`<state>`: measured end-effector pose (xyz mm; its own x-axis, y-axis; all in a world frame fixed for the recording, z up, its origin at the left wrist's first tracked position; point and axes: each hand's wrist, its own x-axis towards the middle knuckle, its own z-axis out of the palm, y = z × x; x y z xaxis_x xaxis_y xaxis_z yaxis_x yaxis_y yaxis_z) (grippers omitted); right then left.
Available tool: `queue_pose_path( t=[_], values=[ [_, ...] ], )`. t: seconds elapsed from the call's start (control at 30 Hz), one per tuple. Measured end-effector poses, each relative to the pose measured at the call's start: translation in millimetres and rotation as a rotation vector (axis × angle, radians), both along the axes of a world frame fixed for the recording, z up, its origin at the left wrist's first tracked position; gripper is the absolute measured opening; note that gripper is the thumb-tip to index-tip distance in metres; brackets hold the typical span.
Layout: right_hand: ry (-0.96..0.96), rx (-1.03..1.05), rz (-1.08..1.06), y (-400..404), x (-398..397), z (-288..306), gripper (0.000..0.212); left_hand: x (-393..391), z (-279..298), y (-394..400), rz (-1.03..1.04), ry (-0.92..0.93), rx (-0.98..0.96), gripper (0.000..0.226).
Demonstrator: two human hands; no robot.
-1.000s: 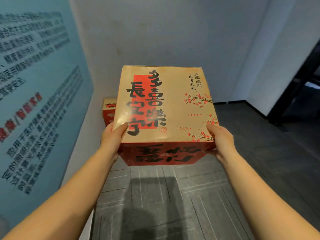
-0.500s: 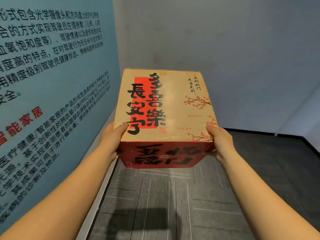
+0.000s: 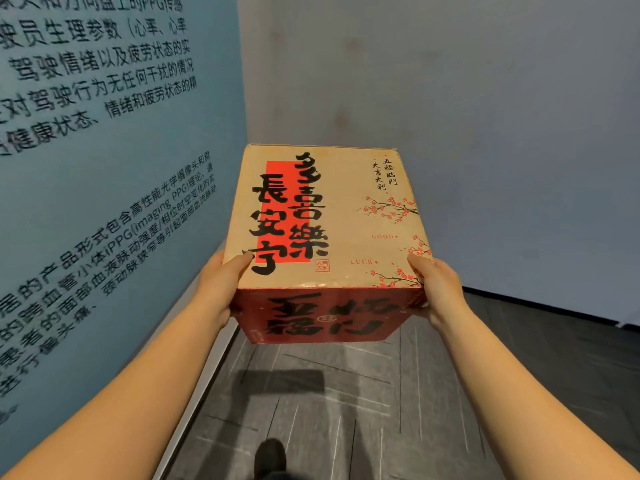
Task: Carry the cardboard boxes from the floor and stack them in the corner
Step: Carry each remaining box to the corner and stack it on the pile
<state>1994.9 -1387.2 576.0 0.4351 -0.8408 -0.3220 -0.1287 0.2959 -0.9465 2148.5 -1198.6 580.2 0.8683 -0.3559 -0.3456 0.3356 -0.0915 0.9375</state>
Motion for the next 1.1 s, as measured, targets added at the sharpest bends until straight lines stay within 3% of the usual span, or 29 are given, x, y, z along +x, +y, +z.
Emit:
queue_pose_path(
  t=[0.13,0.57,0.67,0.9,1.1],
  values=[
    [0.002,0.006,-0.019,-50.3,66.0,-8.1,0.011,68.2,-10.6,-52.4,-0.008,-0.002,0.028,0.012],
    [0.014,0.081,-0.017,-190.1,244.1,-40.7,0.012,258.3,-43.0,-187.9,-0.044,0.04,0.129,0.015],
    [0.042,0.09,0.012,-226.6,282.5,-57.1,0.005,293.0,-60.6,-218.4,-0.034,0.053,0.16,0.016],
    [0.116,0.09,0.1,-326.0,378.4,-108.2,0.013,377.3,-118.1,-302.0,0.036,0.117,0.228,0.031],
    [0.146,0.1,0.167,-382.2,438.3,-170.4,0.017,431.7,-181.8,-352.3,0.078,0.172,0.203,0.02]
  ],
)
